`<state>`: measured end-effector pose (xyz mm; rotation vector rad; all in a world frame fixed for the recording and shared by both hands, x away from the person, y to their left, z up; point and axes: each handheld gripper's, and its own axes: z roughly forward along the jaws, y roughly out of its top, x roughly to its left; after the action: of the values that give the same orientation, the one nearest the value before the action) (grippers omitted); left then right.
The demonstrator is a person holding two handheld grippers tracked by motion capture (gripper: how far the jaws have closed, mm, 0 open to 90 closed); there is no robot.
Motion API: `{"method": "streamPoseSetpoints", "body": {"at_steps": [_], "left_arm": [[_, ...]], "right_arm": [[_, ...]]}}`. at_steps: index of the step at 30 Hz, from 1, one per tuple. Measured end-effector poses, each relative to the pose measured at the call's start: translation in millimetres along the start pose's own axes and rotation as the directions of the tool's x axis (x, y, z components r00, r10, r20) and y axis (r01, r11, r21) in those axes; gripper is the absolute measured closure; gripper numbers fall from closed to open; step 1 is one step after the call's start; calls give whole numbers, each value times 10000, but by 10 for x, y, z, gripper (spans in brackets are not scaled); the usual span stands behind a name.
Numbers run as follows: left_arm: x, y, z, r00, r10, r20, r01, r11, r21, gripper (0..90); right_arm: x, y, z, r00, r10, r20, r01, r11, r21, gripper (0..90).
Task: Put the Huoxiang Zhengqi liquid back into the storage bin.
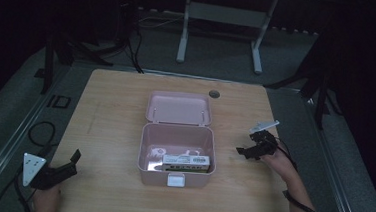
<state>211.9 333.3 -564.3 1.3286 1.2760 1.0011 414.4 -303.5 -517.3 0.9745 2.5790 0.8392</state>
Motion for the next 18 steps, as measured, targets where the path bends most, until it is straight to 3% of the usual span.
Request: {"method": "streamPoseSetpoints", "body": {"at_steps": [3,4,10,13,15,16,17,18], "left_arm": [[-1,0,0,10000,8,-9,-8,10000,4,10],[0,0,0,10000,7,-15,-7,10000,4,10],[-1,1,2,10000,35,-11,-35,10000,39,10],[-1,1,2,10000,19,-10,-19,10000,27,10],[-2,1,1,10000,23,-10,-23,10000,20,10],[-2,1,1,10000,25,-10,-25,10000,25,10],[-1,1,1,10000,27,-6,-27,10000,24,10],[0,1,2,10000,24,-2,-24,10000,32,10]], "right_arm": [[-21,-71,3,9991,285,328,-271,9988,-415,136],[-37,-160,9,9947,642,798,-574,9947,-855,135],[-62,-284,19,9846,1286,1187,-1104,9827,-1490,133],[-62,-343,28,9729,1670,1602,-1365,9731,-1854,133],[-59,-398,42,9525,2118,2187,-1625,9612,-2230,131],[-59,-398,42,9525,2118,2187,-1625,9612,-2230,131],[-58,-417,41,9424,2326,2403,-1736,9544,-2428,132],[-68,-445,34,9237,2776,2642,-2019,9384,-2804,131]]}}
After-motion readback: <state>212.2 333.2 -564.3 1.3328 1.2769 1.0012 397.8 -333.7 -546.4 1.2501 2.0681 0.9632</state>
